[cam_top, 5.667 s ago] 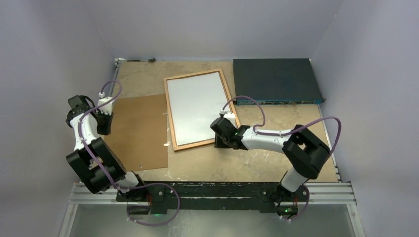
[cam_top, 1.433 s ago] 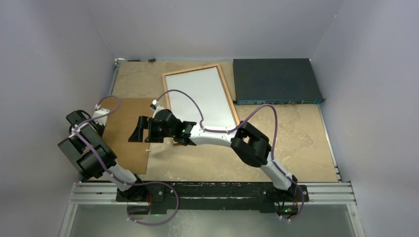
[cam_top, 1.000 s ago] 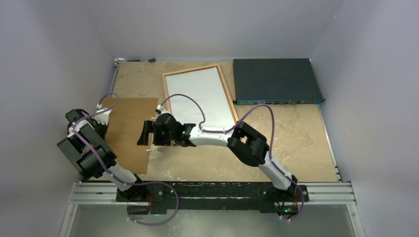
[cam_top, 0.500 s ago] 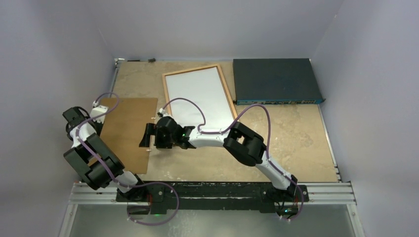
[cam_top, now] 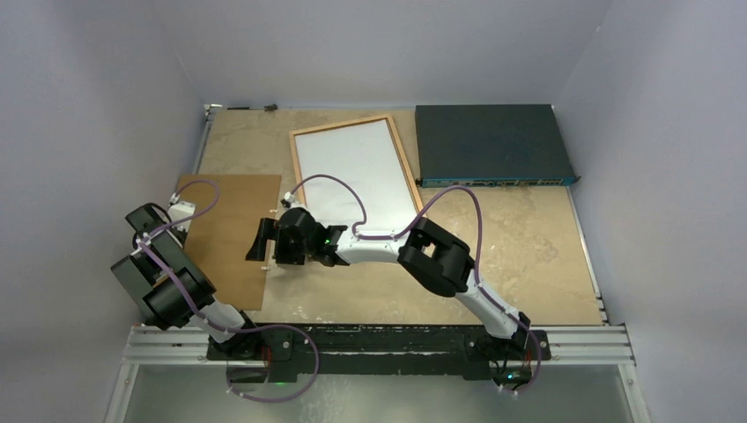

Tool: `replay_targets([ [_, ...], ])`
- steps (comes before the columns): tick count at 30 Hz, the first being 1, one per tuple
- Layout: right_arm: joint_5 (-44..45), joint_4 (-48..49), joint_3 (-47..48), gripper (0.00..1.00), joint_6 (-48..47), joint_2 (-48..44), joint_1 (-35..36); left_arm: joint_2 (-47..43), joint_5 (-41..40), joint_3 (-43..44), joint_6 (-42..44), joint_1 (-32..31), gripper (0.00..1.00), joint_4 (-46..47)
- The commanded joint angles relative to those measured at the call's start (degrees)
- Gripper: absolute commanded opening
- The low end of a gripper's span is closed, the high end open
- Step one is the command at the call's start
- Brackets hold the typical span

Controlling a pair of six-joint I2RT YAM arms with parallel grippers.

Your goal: Put the photo into the frame

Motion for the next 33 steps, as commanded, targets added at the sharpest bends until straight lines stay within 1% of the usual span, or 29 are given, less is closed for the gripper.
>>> replay_targets([
  [1, 1.4, 1.5, 1.3, 0.99, 1.4, 1.3, -0.2, -0.7, -0.9, -1.5, 0.2, -0.1, 0.0, 6.0],
  [6, 0.8, 1.4, 2.1, 0.99, 1.7, 2.1, -0.2, -1.0, -2.8, -3.6, 1.0, -0.2, 0.0, 11.0],
  [11, 0.3, 1.8, 2.5, 0.99, 2.0, 2.8, -0.2, 0.1, -3.1, -4.3, 1.2, -0.2, 0.0, 11.8],
  [16, -0.3, 1.5, 3.1, 0.99, 2.6, 3.5, -0.1, 2.1, -1.9, -4.7, 1.9, -0.2, 0.0, 10.2],
  [25, -1.8, 3.0, 2.4, 0.99, 4.5, 4.2, -0.2, 2.8, 2.8, -5.1, 2.8, -0.6, 0.0, 5.2],
  [33, -2.7, 10.5, -3.1, 0.99, 7.4, 2.3, -0.1, 5.7, 6.1, -5.1, 2.5, -1.0, 0.0, 0.1],
])
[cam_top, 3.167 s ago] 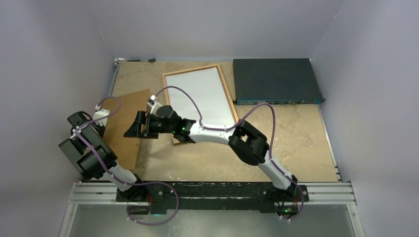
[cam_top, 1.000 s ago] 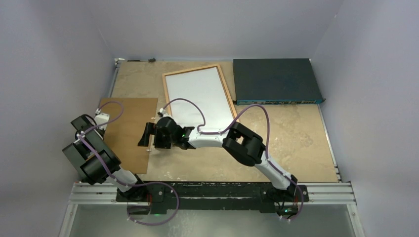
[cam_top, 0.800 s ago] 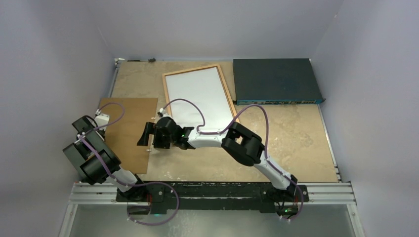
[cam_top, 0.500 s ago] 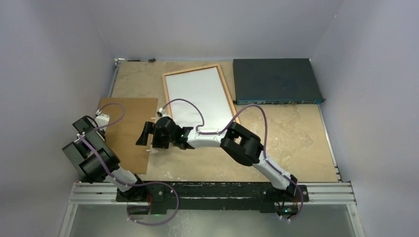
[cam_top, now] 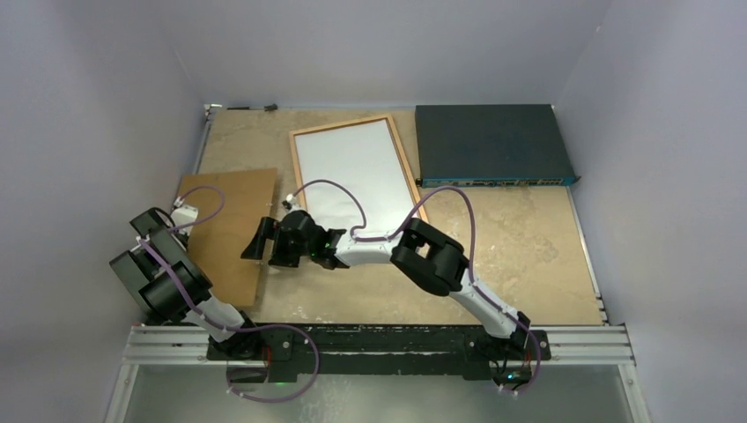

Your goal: Put the photo into the frame

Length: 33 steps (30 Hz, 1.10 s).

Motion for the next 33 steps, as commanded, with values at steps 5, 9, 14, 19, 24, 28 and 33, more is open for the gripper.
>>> replay_targets([
  [5, -0.9, 4.2, -3.5, 0.99, 2.6, -0.9, -0.2, 3.7, 7.7, -1.7, -0.2, -0.7, 0.0, -8.9],
  [9, -1.5, 5.1, -1.9, 0.99, 2.6, 0.0, -0.1, 2.1, 7.9, -1.7, 0.0, -0.7, 0.0, -9.2],
  [14, -4.9, 12.5, -2.2, 0.97, 4.2, 1.5, -0.1, 0.4, 8.3, -1.8, 0.4, -0.7, 0.0, -10.0],
  [19, -4.6, 16.2, -1.4, 0.89, 4.6, 1.3, -0.1, -1.0, 8.7, -2.3, 0.5, -0.7, 0.0, -10.1],
  [24, -4.5, 16.4, 1.0, 0.78, 6.0, 3.3, 0.0, -0.8, 8.5, -2.0, 0.8, -0.7, 0.0, -10.9],
  [28, -4.8, 18.4, -0.2, 0.77, 8.1, 4.0, 0.0, -0.5, 8.8, -2.2, 1.0, -0.7, 0.0, -11.0],
  [33, -4.6, 20.5, 0.1, 0.67, 8.6, 4.4, 0.0, 0.3, 9.3, -2.3, 1.0, -0.7, 0.0, -11.6],
])
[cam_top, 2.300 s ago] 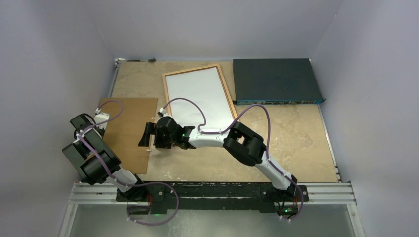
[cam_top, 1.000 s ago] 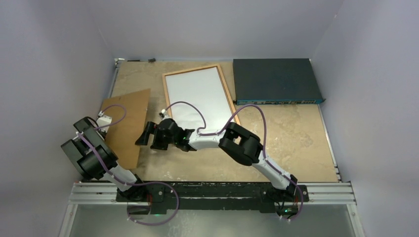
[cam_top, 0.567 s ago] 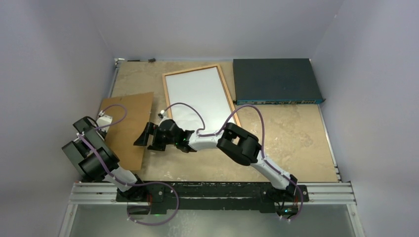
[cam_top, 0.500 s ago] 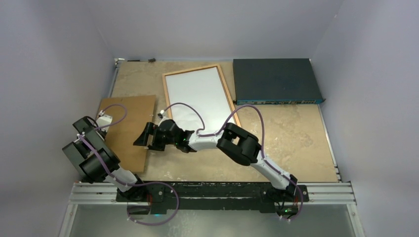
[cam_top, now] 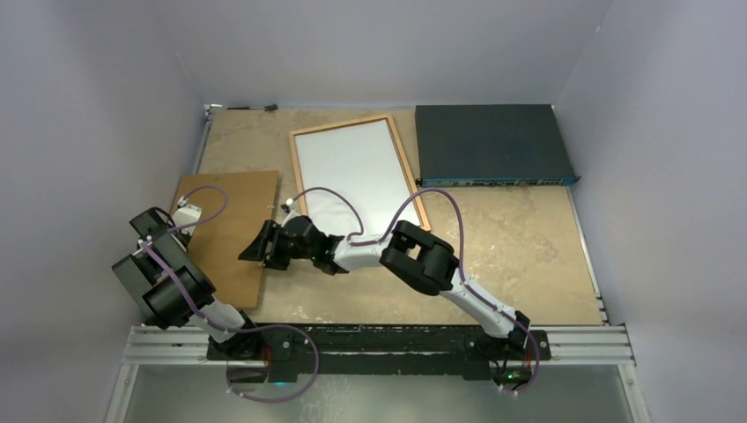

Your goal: Put the photo into the frame

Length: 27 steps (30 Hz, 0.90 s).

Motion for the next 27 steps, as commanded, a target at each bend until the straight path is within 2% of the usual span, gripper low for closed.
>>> replay_targets([
  [1, -0.1, 5.1, 1.2, 0.61, 1.4, -0.7, 0.0, 1.9, 6.2, -2.3, -0.9, -0.6, 0.0, -8.9],
  [3, 0.2, 6.1, 1.2, 0.4, 1.4, -0.8, 0.0, 1.3, 6.8, -1.9, -0.9, -0.6, 0.0, -10.2],
  [5, 0.4, 6.7, 1.2, 0.1, 1.4, -0.8, 0.0, 0.7, 7.4, -1.1, -0.9, -0.6, 0.0, -12.0],
  [6, 0.4, 6.6, 1.2, 0.0, 1.5, -1.0, 0.0, 0.3, 7.9, -0.4, -1.0, -0.6, 0.0, -13.3],
  [11, -1.0, 7.3, 0.6, 0.0, -0.2, -3.3, -0.5, -1.0, 11.8, 6.7, -2.8, -0.4, 0.0, -24.0],
  [16, -1.2, 4.5, -1.0, 0.0, -11.1, -10.7, -1.7, -5.0, 19.4, 19.2, -5.6, 0.4, 0.03, -40.7],
  [21, -10.0, 8.2, -8.7, 0.0, -16.2, -19.5, -7.0, -6.1, 26.0, 33.3, -10.6, 0.4, 0.08, -53.0],
  [23, -14.6, 9.2, -11.3, 0.0, -17.0, -22.5, -9.9, -6.2, 28.1, 38.1, -12.7, 0.6, 0.09, -55.9],
  [27, -18.8, 0.7, -13.9, 0.0, -23.6, -29.3, -14.1, -7.9, 29.3, 44.5, -17.4, 0.7, 0.1, -56.6],
])
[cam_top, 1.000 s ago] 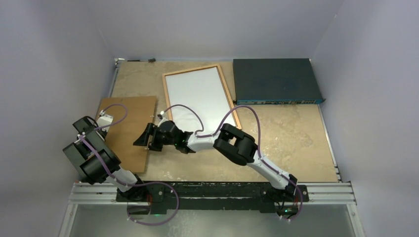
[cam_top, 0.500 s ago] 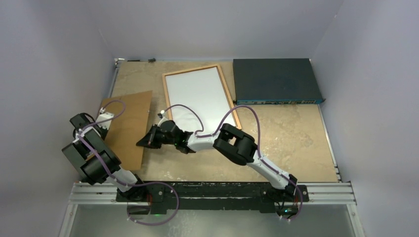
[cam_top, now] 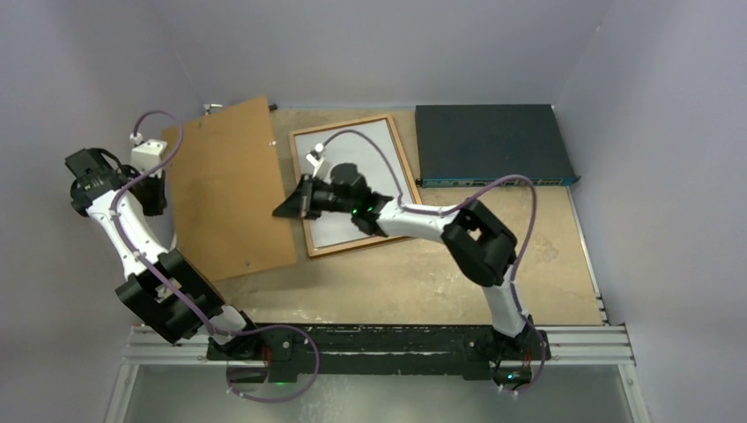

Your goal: Put the photo into the frame

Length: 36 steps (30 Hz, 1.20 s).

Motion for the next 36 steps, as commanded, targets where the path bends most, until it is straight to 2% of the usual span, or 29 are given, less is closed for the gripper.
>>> replay_targets([
  [1, -7.5, -1.2, -2.5, 0.0, -10.2, -10.4, -5.4, -3.1, 5.9, 7.0, -7.0, 0.6, 0.11, -6.5],
  [5, -11.7, -6.5, -6.5, 0.0, -12.6, -17.7, -11.6, -2.8, 6.3, 10.3, -11.0, 0.6, 0.15, -5.4],
  [8, -13.4, -18.1, -6.6, 0.0, -18.2, -21.6, -15.4, -1.3, 7.5, 10.5, -13.3, 0.6, 0.17, -4.6],
  [12, -16.4, -22.3, -11.5, 0.0, -20.5, -28.0, -22.1, 1.2, 13.3, 8.5, -14.7, -1.2, 0.47, -5.2],
  [14, -17.5, -24.4, -13.2, 0.0, -21.5, -31.3, -25.9, 2.3, 12.8, 6.7, -16.0, -5.6, 0.51, -4.6],
  [18, -21.7, -26.3, -16.0, 0.0, -23.0, -34.3, -32.6, 1.7, 9.5, -0.9, -21.8, -15.8, 0.51, 4.0],
  [23, -24.9, -28.8, -17.2, 0.0, -24.9, -35.3, -37.8, 5.8, 6.4, -3.6, -28.3, -26.7, 0.49, 12.4],
  [28, -27.1, -27.3, -18.7, 0.0, -23.7, -36.1, -41.7, 11.0, 5.7, -4.9, -31.7, -32.0, 0.43, 18.2],
  [36, -27.7, -19.1, -24.0, 0.0, -15.5, -37.3, -46.5, 14.6, 5.4, -7.9, -34.6, -38.9, 0.42, 23.0],
])
